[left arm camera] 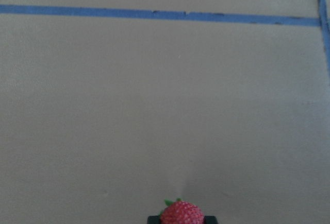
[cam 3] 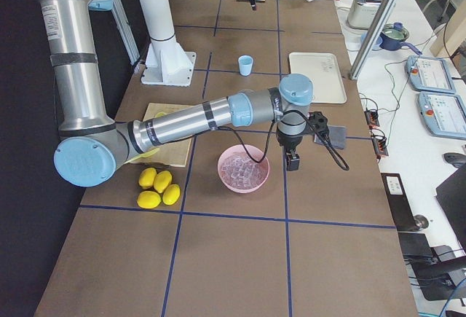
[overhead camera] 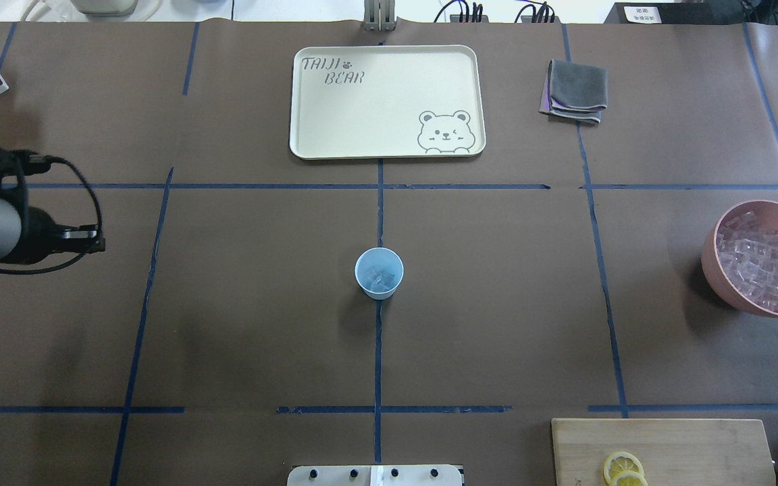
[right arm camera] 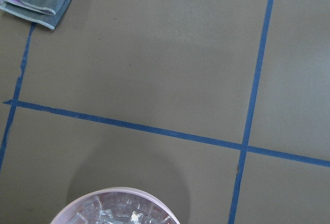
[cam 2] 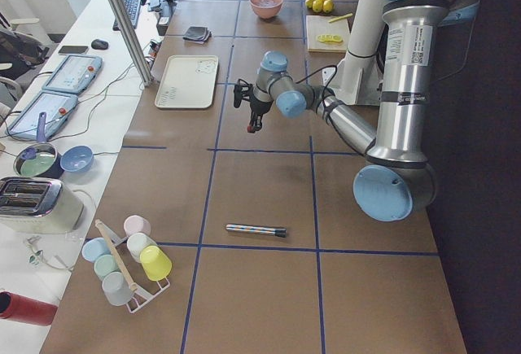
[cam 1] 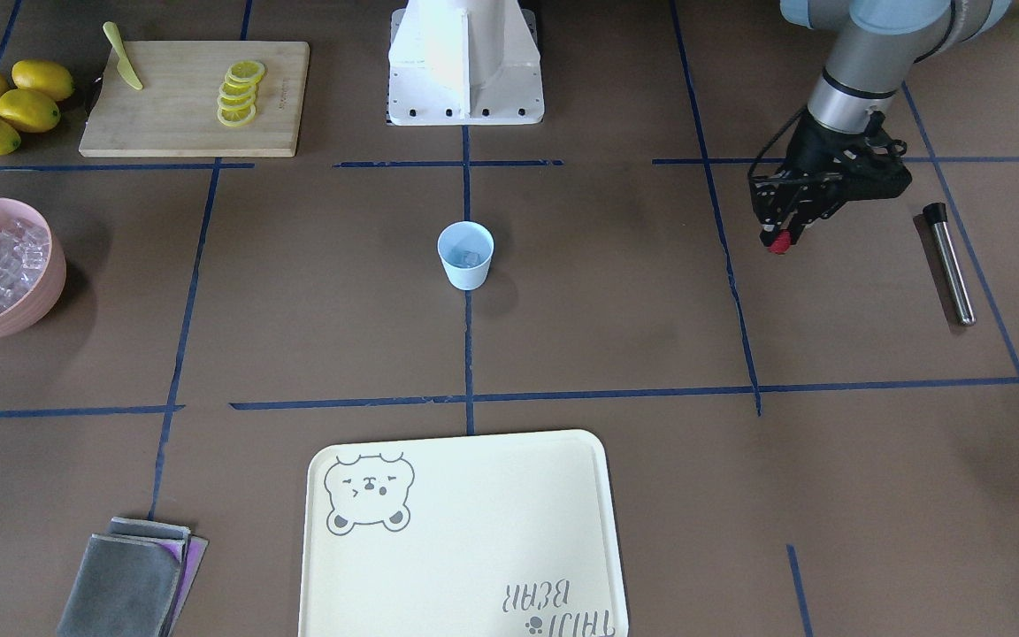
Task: Mash ice and strawberries in cup
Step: 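Carry the strawberry with the left gripper over the light-blue cup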
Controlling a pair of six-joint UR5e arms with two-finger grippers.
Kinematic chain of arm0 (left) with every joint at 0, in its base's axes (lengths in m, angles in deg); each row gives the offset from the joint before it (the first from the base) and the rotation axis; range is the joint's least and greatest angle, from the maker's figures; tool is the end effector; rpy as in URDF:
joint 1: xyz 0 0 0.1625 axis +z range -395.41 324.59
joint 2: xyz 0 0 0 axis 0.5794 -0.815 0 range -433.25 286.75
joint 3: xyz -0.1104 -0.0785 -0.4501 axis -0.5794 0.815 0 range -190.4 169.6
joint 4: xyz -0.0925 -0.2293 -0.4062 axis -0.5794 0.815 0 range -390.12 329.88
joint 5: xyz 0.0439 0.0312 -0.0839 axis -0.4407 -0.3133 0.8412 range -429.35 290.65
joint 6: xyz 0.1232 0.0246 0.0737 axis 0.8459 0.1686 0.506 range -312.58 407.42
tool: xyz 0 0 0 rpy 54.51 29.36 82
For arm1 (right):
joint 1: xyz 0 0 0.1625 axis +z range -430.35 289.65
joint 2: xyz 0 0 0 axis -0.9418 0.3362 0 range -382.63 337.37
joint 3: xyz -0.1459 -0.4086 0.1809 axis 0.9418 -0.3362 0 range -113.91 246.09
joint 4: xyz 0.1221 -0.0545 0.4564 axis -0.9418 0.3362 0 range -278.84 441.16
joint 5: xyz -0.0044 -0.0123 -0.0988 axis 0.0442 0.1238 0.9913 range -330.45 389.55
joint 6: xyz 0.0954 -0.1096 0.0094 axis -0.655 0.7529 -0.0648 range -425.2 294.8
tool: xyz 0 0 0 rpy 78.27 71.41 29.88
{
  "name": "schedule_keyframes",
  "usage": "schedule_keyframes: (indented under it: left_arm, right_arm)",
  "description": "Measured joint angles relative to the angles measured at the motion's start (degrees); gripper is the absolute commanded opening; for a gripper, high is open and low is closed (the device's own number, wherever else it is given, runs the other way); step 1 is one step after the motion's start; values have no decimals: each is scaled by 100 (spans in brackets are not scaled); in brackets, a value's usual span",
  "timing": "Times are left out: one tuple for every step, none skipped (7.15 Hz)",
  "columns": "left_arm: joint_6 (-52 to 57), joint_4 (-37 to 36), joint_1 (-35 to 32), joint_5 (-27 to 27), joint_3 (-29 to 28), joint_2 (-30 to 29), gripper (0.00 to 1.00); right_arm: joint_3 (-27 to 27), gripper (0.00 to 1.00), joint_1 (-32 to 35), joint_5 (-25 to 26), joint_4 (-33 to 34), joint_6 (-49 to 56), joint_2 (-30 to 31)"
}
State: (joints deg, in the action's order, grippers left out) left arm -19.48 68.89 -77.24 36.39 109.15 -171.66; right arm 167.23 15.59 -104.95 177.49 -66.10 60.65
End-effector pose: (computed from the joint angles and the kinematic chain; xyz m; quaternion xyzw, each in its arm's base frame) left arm 0.3839 -0.4695 0.3695 0.1060 0.4004 -0.0940 0.9053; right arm -0.0118 -0.6086 0.5711 0.0767 -0.3804 -0.0633 0.9195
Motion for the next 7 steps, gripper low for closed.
schedule_keyframes:
  left_arm:
    - [-311,-687,212,-1,0,-799,0]
    - [-735,-1197,565,-24,-35,-1480,0]
    - [-1129,-1446,918,-140,-152,-2014,0]
    - [-1407,-1544,1239,-367,-414,-2484,0]
    - [-1578,-1564,1500,-567,-719,-2847,0]
    - [-1715,-1551,1660,-688,-1061,-3189,0]
    - [-1789,-1524,1724,-759,-1442,-3508,0]
  right_arm:
    - [-24,100,130,-58,0,153,110]
    - [-46,100,233,-83,0,299,238]
    - [-78,100,309,-91,0,404,323]
    - [-104,100,367,-96,0,489,368]
    - [-118,100,397,-100,0,534,393]
    - [-124,100,409,-102,0,554,410]
    - [-127,100,411,-103,0,561,417]
